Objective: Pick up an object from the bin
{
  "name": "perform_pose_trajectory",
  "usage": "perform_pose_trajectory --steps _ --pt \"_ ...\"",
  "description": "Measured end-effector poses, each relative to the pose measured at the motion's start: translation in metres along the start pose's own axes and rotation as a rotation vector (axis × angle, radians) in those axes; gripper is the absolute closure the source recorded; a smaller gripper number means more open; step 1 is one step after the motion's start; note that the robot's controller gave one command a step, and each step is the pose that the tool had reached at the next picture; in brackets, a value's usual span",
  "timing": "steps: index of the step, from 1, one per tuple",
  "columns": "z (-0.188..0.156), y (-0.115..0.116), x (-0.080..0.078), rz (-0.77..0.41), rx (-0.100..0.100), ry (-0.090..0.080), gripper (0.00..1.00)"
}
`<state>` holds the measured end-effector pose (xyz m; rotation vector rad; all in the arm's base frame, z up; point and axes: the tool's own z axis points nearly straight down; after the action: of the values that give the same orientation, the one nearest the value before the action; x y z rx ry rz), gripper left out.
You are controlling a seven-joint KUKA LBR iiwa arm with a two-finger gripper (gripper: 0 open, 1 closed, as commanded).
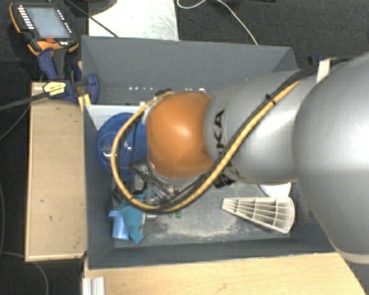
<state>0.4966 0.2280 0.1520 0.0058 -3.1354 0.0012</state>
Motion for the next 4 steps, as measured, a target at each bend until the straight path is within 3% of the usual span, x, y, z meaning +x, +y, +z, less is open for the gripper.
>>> perform_pose_trajectory --steps 1,2,3,4 --pt "-0.005 -0.001 -0.002 0.007 -0.002 -0.008 0.0" --pt "-0.009 -0.001 -0.002 0.008 0.001 -0.001 0.0" --pt "-0.056 0.005 -0.032 -0.286 -0.002 -0.011 0.0" --pt "-0.052 -0.001 -0.071 -0.015 -0.002 -0.006 0.0"
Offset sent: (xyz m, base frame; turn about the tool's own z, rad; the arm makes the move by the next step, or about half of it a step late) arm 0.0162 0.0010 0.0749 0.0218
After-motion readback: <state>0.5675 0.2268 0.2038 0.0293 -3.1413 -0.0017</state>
